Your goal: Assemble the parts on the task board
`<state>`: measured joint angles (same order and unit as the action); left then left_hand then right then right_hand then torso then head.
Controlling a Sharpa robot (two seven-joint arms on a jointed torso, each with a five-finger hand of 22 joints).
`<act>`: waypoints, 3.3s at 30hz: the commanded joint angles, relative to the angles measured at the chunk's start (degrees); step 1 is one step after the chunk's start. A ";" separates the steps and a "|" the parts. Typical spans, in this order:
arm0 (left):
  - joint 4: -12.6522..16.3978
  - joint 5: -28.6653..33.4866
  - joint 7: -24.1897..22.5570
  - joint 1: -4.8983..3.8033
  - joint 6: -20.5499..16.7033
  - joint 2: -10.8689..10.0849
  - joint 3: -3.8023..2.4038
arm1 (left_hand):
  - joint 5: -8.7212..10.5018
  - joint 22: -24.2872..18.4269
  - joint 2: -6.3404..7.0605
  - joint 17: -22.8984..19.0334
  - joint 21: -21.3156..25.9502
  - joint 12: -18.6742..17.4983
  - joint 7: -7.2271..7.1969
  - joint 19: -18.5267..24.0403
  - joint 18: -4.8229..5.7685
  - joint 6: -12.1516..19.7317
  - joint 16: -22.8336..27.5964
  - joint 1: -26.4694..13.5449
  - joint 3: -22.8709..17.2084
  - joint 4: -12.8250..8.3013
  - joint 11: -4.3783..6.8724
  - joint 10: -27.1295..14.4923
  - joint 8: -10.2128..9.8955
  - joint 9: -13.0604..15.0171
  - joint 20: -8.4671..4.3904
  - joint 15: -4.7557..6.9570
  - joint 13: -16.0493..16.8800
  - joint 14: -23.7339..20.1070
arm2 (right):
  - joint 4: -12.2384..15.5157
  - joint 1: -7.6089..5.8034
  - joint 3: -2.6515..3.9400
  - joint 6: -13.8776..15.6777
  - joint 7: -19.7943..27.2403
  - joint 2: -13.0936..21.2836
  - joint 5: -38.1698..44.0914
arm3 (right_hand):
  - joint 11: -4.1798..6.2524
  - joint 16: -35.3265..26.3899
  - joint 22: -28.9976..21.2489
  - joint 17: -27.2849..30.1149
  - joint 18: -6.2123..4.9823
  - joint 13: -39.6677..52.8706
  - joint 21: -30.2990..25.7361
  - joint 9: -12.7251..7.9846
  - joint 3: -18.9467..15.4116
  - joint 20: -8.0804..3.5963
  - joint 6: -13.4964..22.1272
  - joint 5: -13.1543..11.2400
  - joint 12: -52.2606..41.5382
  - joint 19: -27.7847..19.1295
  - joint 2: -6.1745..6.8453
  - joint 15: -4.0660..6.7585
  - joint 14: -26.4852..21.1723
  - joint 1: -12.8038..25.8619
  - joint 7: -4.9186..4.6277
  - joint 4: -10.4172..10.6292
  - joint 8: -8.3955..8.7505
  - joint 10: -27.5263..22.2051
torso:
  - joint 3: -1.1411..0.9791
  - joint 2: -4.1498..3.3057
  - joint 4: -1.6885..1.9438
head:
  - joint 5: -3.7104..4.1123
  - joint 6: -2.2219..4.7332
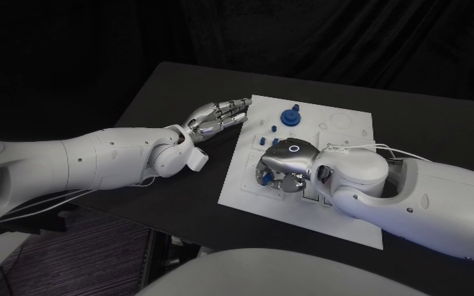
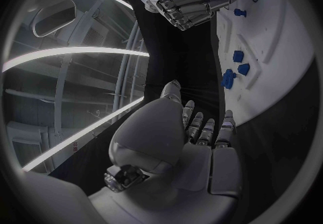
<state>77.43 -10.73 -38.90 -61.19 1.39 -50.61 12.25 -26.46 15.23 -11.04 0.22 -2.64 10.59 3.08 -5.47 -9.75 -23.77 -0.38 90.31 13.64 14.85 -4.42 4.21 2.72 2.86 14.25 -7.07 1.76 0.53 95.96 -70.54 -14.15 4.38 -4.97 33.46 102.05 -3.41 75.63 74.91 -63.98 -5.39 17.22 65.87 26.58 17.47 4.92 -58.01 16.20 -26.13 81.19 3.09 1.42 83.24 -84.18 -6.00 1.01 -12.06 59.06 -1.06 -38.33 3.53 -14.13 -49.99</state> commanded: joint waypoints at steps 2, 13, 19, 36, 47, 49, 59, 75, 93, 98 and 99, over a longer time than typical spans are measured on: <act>-0.08 0.30 -4.41 0.07 0.72 0.24 -0.05 | -0.19 -0.01 -0.29 -0.02 -0.10 0.09 0.06 -0.06 -0.66 0.18 0.18 0.15 -0.08 -0.15 -0.09 0.47 0.09 -0.01 -0.42 0.25 0.05 0.03 | 0.18 0.19 -0.01 0.61 -0.78 -0.03 2.52 | 0.44 -0.27 8.65 0.01 0.52 0.15 -0.19 0.46 0.15 -0.11 -1.41 0.42 0.36 -0.36 0.04 -0.17 -0.34 0.62 -0.74 -0.30 -0.52 0.27 | -0.02 0.10 -0.05 | -0.23 -0.01; -0.50 0.31 -4.37 0.10 0.80 0.70 -0.05 | -0.15 -0.04 -0.33 -0.04 -0.09 -0.03 -0.01 -0.04 -0.65 0.49 0.20 0.17 -0.11 -0.15 -0.20 0.37 0.00 -0.06 -0.43 0.28 0.02 -0.03 | 0.03 0.20 -0.02 -2.72 -1.36 -0.12 4.00 | 0.47 -0.68 8.49 0.66 0.40 0.22 -0.79 0.83 0.05 -0.11 -1.75 0.44 0.56 -0.64 0.14 -0.15 -0.62 0.88 -0.61 -0.33 -0.66 0.10 | -0.05 0.18 -0.01 | -0.29 -0.01; -0.69 0.31 -4.32 0.15 0.91 0.93 -0.05 | -0.15 -0.07 -0.35 -0.04 -0.09 -0.08 -0.03 -0.03 -0.64 0.58 0.20 0.18 -0.13 -0.16 -0.24 0.34 -0.03 -0.08 -0.43 0.29 0.01 -0.03 | -0.51 0.39 -0.02 -3.47 -1.47 -0.40 4.19 | 0.40 -0.93 8.40 1.00 0.34 0.24 -1.16 0.98 0.05 -0.09 -1.41 0.28 0.85 -0.85 0.14 -0.20 -0.84 1.11 -0.62 -0.30 -0.40 -0.24 | 0.00 0.16 -0.02 | -0.28 -0.01; -1.12 0.31 -4.18 0.27 1.21 1.28 -0.05 | -0.15 -0.15 -0.37 -0.05 -0.07 -0.13 -0.02 -0.01 -0.64 0.58 0.21 0.21 -0.15 -0.17 -0.26 0.30 -0.04 -0.08 -0.43 0.28 0.00 -0.05 | -1.46 0.99 -0.02 -3.50 -0.77 -0.74 4.25 | -1.06 -2.04 7.80 2.61 -0.01 0.92 -3.70 -2.10 1.44 0.86 9.36 -2.47 3.08 -2.16 1.11 -1.44 -2.13 3.15 -0.12 0.41 7.89 -4.37 | -0.05 0.15 -0.02 | -0.48 -0.01; -1.32 0.31 -4.13 0.37 1.30 1.38 -0.05 | -0.12 -0.18 -0.38 -0.05 -0.07 -0.20 0.00 0.00 -0.63 0.60 0.21 0.23 -0.17 -0.21 -0.27 0.24 -0.05 -0.08 -0.42 0.27 -0.01 -0.06 | -1.49 1.05 -0.02 -2.29 -0.40 -0.49 4.25 | -3.25 -3.02 7.22 4.51 -0.44 0.15 -6.38 -6.76 0.56 2.69 18.25 -5.86 5.81 -3.48 2.36 -3.29 -3.75 5.14 2.13 1.90 8.49 -10.42 | -0.03 0.12 -0.07 | -0.58 -0.01; -1.38 0.31 -4.10 0.40 1.31 1.39 -0.05 | -0.12 -0.18 -0.38 -0.05 -0.07 -0.20 0.00 0.00 -0.63 0.60 0.21 0.23 -0.17 -0.21 -0.27 0.24 -0.05 -0.08 -0.42 0.27 -0.01 -0.06 | -1.45 1.06 -0.02 -2.03 -0.70 -0.40 4.25 | -3.42 -3.68 6.87 5.60 -0.70 0.09 -7.77 -7.39 -0.01 2.85 19.04 -6.33 6.10 -4.09 2.47 -3.42 -4.37 5.38 2.49 2.04 8.47 -11.62 | -0.05 0.11 -0.10 | -0.49 -0.01; -1.41 0.31 -4.23 0.54 1.14 1.35 -0.05 | -0.11 -0.27 -0.38 -0.06 -0.05 -0.23 0.01 0.04 -0.63 0.57 0.22 0.25 -0.18 -0.23 -0.27 0.20 -0.05 -0.08 -0.42 0.25 -0.01 -0.08 | -0.45 0.99 0.01 5.31 -0.61 1.56 4.24 | -5.10 -4.01 6.46 6.61 -0.97 -1.68 -9.83 -12.07 -3.17 3.87 25.31 -7.08 8.82 -4.88 2.12 -4.48 -5.30 5.26 3.42 2.17 8.77 -21.24 | -0.11 0.07 -0.06 | -0.36 -0.01; 2.23 0.33 -6.90 0.59 -6.86 -0.56 -0.09 | 2.51 -10.32 -0.72 -0.22 1.84 0.88 -2.38 4.42 -0.47 6.64 0.38 -5.20 2.78 1.94 0.97 0.20 -0.84 -0.92 -5.02 4.42 0.08 -0.53 | 9.38 -7.97 0.18 14.12 -3.04 17.81 -5.96 | -6.62 -3.59 6.51 7.03 -1.06 -7.79 -10.43 -15.35 -6.39 4.13 24.37 -6.84 10.44 -4.89 2.81 -4.69 -5.74 0.09 1.43 8.27 8.31 -30.39 | -0.17 0.43 -0.15 | 2.39 -0.01; 2.17 0.33 -8.98 0.50 -9.47 1.80 -0.09 | 3.56 -12.24 -1.66 -0.22 2.03 -2.52 -14.88 4.86 -0.48 19.94 0.38 -5.63 3.32 1.89 1.86 -2.57 -2.05 -2.17 -3.71 4.81 -0.40 -0.53 | 8.76 -6.98 -0.04 11.99 -11.24 28.92 -14.33 | 1.44 -0.26 8.37 1.74 0.34 8.02 -2.12 -10.86 -7.46 -0.51 3.26 -4.89 -21.54 -0.52 0.31 0.57 -1.14 5.13 -0.40 11.04 -0.12 0.82 | -0.51 3.62 -2.11 | 7.68 -0.01; 1.82 0.32 -9.28 0.56 -9.34 1.98 -0.09 | 3.04 -12.23 -1.89 -0.22 2.02 -2.47 -14.73 4.84 -0.48 19.63 0.38 -5.30 3.14 1.85 2.27 -2.68 -1.98 -2.10 -3.53 4.82 -0.39 -0.53 | 9.19 -4.82 -0.04 10.14 -16.32 30.00 -15.54 | 1.75 -0.99 8.07 2.40 0.03 33.09 -3.37 -6.87 -9.35 -0.93 3.42 -4.20 -40.59 -0.83 -0.07 0.42 -1.13 9.73 0.20 13.10 -3.44 4.99 | -0.47 4.63 -2.62 | 9.48 -0.01; 1.78 0.32 -9.29 0.57 -9.25 1.96 -0.09 | 2.98 -12.25 -1.95 -0.22 2.02 -2.40 -14.57 4.85 -0.48 19.60 0.38 -5.23 3.10 1.86 2.27 -2.66 -1.97 -2.10 -3.50 4.81 -0.38 -0.53 | 9.23 -4.50 -0.04 9.64 -17.12 30.05 -15.64 | 1.67 -1.15 7.94 2.59 0.01 37.50 -3.88 -6.02 -9.90 -0.85 3.67 -4.37 -43.52 -0.97 -0.16 0.58 -1.16 11.11 0.01 13.85 -4.11 6.64 | -0.47 4.66 -2.63 | 9.87 -0.01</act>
<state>79.20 -10.69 -38.91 -60.60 -7.30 -48.71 12.21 -23.18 3.04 -12.47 0.07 -0.79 8.13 -11.76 -0.66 -9.75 -4.02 -0.39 85.05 16.66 16.90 -2.44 1.80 0.85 0.73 10.27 -2.24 1.42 0.03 104.94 -75.35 -14.23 16.18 -16.07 63.44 88.58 -1.74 74.73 74.94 -61.48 -5.84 52.37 62.26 20.10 7.74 4.21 -54.72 11.75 -68.03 80.29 3.01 1.84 82.01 -73.64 -5.79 14.55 -15.81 65.03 -1.55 -34.32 1.28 -4.98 -49.99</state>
